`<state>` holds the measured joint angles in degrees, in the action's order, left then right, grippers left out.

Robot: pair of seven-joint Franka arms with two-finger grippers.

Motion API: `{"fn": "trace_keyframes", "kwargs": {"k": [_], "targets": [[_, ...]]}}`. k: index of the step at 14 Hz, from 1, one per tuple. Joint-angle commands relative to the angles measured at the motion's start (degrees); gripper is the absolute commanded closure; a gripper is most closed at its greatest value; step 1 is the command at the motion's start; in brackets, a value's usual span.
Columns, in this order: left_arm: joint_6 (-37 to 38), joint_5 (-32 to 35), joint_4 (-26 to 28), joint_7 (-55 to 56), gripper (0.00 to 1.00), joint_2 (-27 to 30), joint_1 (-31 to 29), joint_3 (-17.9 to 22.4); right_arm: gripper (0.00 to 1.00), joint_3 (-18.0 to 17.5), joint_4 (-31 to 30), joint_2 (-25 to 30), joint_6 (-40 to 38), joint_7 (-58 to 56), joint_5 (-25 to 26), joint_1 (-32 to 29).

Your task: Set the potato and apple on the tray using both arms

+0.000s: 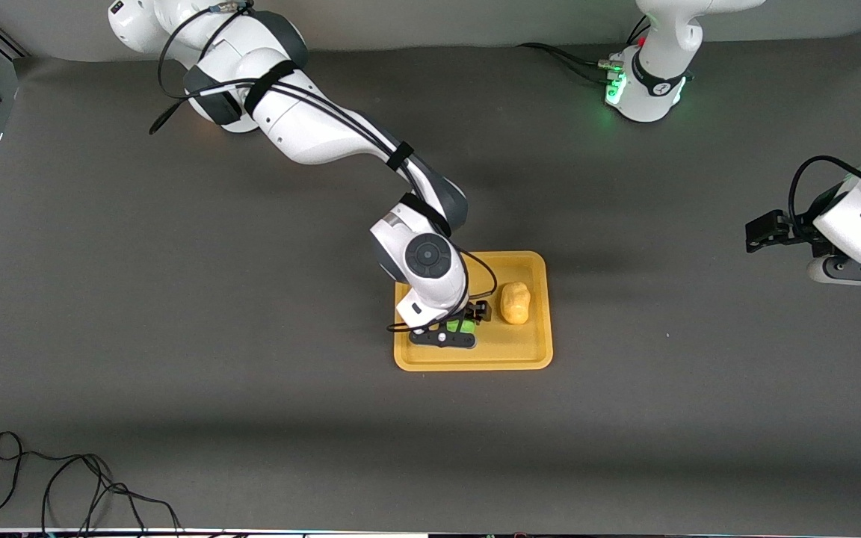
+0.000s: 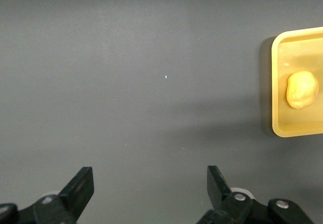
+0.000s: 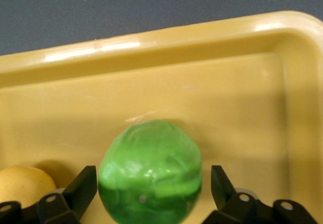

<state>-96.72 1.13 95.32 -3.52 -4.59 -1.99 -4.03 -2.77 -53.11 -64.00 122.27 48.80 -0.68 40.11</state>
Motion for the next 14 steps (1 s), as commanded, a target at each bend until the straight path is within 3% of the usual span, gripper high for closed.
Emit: {"fn": "trace_keyframes", "kwargs": {"k": [1,4,7,9,12,14], "targets": [[0.39,-0.25,-1.37,-0.78,0.00,-0.42,-0.12,-0.10,0.00,0.04,0.81,4.30,-6.76,2.09,0.59,-0.03],[0.57,-0.25,-1.37,-0.69,0.00,-0.24,-0.12,-0.10,0.00,0.48,0.81,12.82,-16.33,1.47,0.51,-1.17],[0.65,-0.25,-1.63,-0.17,0.00,-0.24,-0.12,-0.10,0.00,0.31,-1.54,22.57,-27.57,-4.21,0.77,-5.99],[0.83,-0.25,-1.63,-0.17,0.00,-0.24,-0.21,-0.10,0.00,2.84,-9.25,31.61,-30.07,-10.81,0.94,-8.02],[0.92,-0.16,-1.63,0.01,0.00,-0.42,-0.12,-0.10,0.00,9.34,-25.42,46.47,-30.16,-23.37,0.86,-8.38],[1.00,-0.16,-1.72,0.18,0.00,-0.33,-0.12,-0.10,0.00,12.94,-32.12,53.16,-30.16,-28.56,0.94,-8.29]]}}
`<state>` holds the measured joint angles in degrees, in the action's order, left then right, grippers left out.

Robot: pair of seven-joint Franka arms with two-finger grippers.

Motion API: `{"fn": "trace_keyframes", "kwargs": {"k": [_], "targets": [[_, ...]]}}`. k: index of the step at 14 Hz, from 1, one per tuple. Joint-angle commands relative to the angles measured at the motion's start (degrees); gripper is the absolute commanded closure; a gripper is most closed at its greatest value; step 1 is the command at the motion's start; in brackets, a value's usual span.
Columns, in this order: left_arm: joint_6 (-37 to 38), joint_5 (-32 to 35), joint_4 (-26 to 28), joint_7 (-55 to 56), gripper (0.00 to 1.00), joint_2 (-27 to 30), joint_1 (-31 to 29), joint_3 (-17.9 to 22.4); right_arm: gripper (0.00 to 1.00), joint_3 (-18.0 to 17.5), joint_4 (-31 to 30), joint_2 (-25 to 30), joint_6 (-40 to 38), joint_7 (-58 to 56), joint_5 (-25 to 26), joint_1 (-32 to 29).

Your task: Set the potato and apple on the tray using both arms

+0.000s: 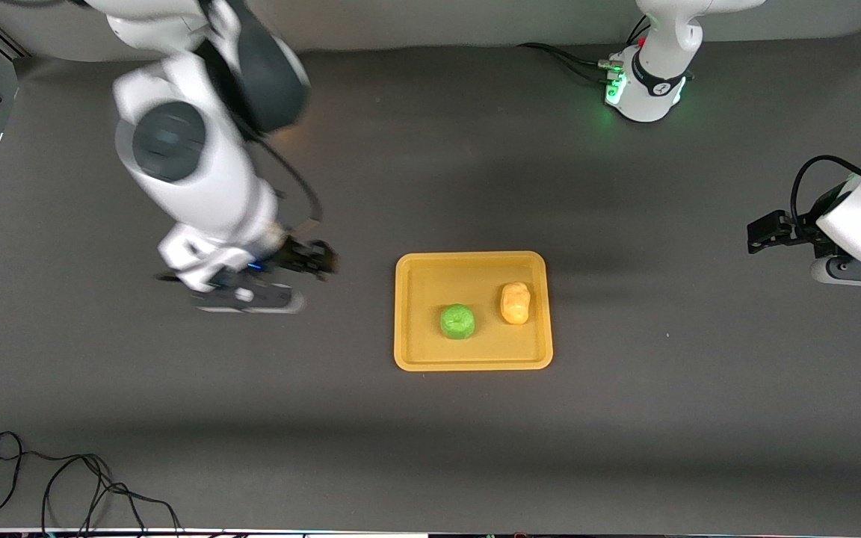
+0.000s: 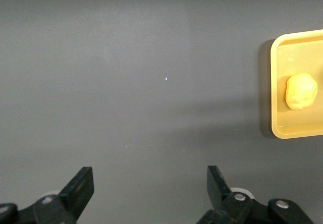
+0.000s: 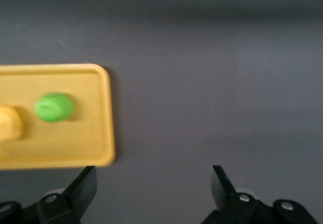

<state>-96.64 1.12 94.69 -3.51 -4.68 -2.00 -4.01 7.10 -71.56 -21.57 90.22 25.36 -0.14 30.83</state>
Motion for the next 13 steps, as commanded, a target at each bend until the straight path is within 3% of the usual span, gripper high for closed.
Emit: {"fn": "trace_keyframes", "kwargs": {"k": [1,3,8,10,13], "targets": [[0.84,-0.24,-1.35,0.26,0.00,-0.33,-0.03,-0.12,0.00,4.83,-15.96,13.02,2.15,-7.58,0.40,0.90],[1.37,-0.15,-2.67,0.35,0.00,-0.85,-0.11,-0.12,0.00,5.91,-18.95,16.20,2.42,-13.82,0.31,-3.90],[1.46,-0.15,-2.85,2.81,0.00,-0.95,-0.11,-0.12,0.00,0.64,-19.41,17.79,2.42,-28.95,0.31,-20.87],[1.63,-0.15,-2.85,1.93,0.00,-0.86,-0.20,-0.12,0.00,-3.04,-19.76,18.49,2.33,-30.98,0.40,-27.73],[1.63,-0.15,-2.85,2.02,0.00,-0.95,-0.20,-0.12,0.00,-2.53,-19.58,18.76,1.98,-30.29,0.66,-28.20]]}}
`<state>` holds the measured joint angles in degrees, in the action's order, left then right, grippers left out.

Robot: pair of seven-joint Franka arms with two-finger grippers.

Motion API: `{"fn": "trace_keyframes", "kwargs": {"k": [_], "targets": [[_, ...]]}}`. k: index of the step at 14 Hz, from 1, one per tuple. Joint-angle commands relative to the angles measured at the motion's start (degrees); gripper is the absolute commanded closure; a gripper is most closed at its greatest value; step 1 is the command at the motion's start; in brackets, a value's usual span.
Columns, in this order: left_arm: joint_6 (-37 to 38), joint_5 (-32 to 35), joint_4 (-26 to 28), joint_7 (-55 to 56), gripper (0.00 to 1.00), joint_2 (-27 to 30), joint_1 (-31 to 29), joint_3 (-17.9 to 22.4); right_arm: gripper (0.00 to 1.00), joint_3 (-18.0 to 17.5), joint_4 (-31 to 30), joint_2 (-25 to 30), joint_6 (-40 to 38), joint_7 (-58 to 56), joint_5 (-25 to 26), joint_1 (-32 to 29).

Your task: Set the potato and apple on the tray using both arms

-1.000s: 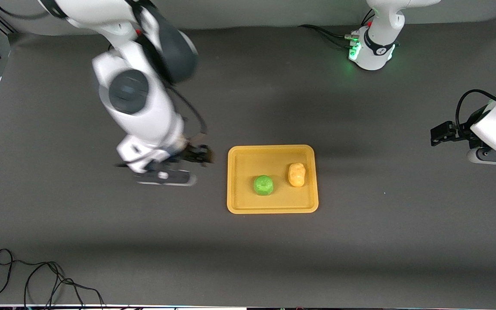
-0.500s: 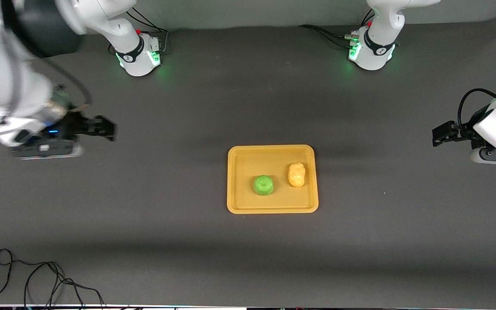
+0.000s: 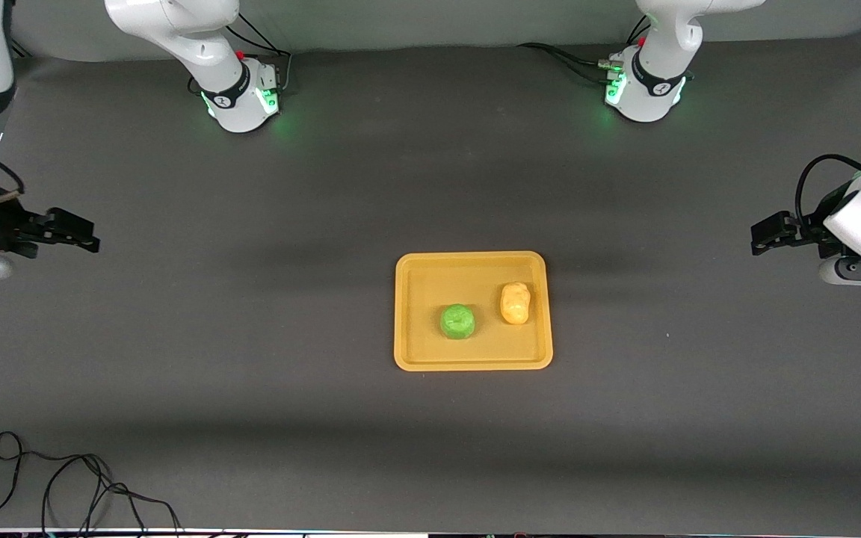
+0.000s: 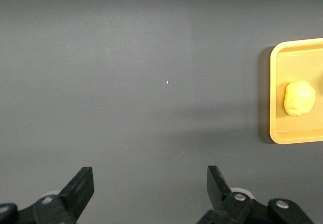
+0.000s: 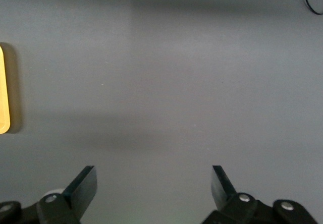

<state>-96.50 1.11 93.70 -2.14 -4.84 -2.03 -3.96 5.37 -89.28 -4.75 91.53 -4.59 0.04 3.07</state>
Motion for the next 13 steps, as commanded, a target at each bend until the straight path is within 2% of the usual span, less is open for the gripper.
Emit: {"fn": "trace_keyframes", "kwargs": {"k": [1,3,13], "targets": [[1.41,-0.23,-2.02,0.64,0.00,-0.79,-0.26,-0.08,0.00,-0.19,-1.87,2.02,0.67,-0.33,0.49,-0.35],[1.32,-0.24,-3.43,1.08,0.00,-1.14,-0.26,-0.08,0.00,-0.10,-2.22,3.07,0.58,0.02,0.66,-0.08],[2.90,-1.81,-3.17,0.64,0.00,-1.14,-0.26,-0.08,0.00,-0.01,-1.16,2.90,-2.93,-0.24,0.84,-0.17]]}}
